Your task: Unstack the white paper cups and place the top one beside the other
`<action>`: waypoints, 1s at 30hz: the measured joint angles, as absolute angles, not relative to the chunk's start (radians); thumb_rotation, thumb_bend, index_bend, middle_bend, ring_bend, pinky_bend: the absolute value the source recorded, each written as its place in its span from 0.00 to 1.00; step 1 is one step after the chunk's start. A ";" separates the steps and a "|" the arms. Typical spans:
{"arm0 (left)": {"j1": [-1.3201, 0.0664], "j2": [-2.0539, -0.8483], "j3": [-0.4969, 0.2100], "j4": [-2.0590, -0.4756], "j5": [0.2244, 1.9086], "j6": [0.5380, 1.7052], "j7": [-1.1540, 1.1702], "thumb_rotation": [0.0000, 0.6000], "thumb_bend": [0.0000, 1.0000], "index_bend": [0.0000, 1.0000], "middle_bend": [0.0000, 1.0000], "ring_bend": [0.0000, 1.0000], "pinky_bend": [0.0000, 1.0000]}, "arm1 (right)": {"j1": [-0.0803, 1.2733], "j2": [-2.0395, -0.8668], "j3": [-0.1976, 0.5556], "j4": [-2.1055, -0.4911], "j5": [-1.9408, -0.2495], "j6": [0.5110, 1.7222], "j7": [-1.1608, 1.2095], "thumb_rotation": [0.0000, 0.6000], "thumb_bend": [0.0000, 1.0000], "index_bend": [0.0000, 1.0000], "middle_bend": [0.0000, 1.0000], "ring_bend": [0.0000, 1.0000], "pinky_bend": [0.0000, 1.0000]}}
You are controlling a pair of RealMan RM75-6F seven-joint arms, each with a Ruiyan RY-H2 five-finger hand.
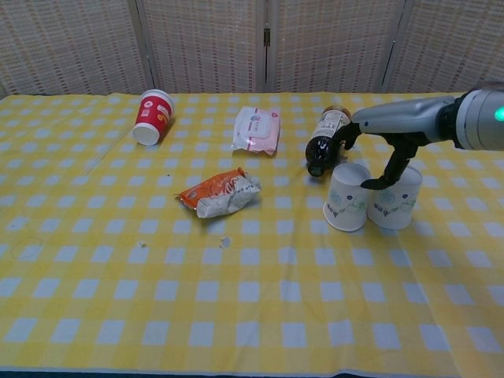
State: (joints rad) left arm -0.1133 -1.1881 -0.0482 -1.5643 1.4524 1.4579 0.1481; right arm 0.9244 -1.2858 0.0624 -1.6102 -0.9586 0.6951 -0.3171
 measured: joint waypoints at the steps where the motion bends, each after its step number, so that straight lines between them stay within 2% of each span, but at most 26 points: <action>1: -0.113 -1.188 -0.048 -1.563 1.452 1.458 0.147 1.00 0.24 0.12 0.11 0.07 0.00 | 0.924 -1.285 0.062 -1.611 -0.961 0.697 -0.316 1.00 0.40 0.25 0.18 0.17 0.07; 5: -0.115 -1.190 -0.048 -1.561 1.453 1.455 0.145 1.00 0.24 0.12 0.11 0.07 0.00 | 0.916 -1.275 0.062 -1.624 -0.974 0.710 -0.308 1.00 0.40 0.19 0.18 0.17 0.07; 13: -0.116 -1.184 -0.054 -1.563 1.457 1.462 0.137 1.00 0.24 0.10 0.11 0.07 0.00 | 0.859 -1.202 0.062 -1.695 -1.031 0.812 -0.287 1.00 0.40 0.19 0.17 0.17 0.07; 19: -0.117 -1.188 -0.057 -1.563 1.464 1.471 0.137 1.00 0.25 0.09 0.11 0.07 0.00 | 0.744 -1.152 0.046 -1.735 -1.134 1.007 -0.261 1.00 0.40 0.15 0.12 0.14 0.06; 25: -0.117 -1.191 -0.066 -1.578 1.466 1.488 0.148 1.00 0.25 0.07 0.11 0.07 0.00 | 0.575 -1.112 0.004 -1.744 -1.270 1.222 -0.200 1.00 0.40 0.00 0.00 0.01 0.00; 30: -0.116 -1.190 -0.067 -1.601 1.475 1.499 0.164 1.00 0.26 0.07 0.11 0.07 0.00 | 0.444 -1.088 -0.038 -1.729 -1.344 1.355 -0.155 1.00 0.40 0.00 0.00 0.00 0.00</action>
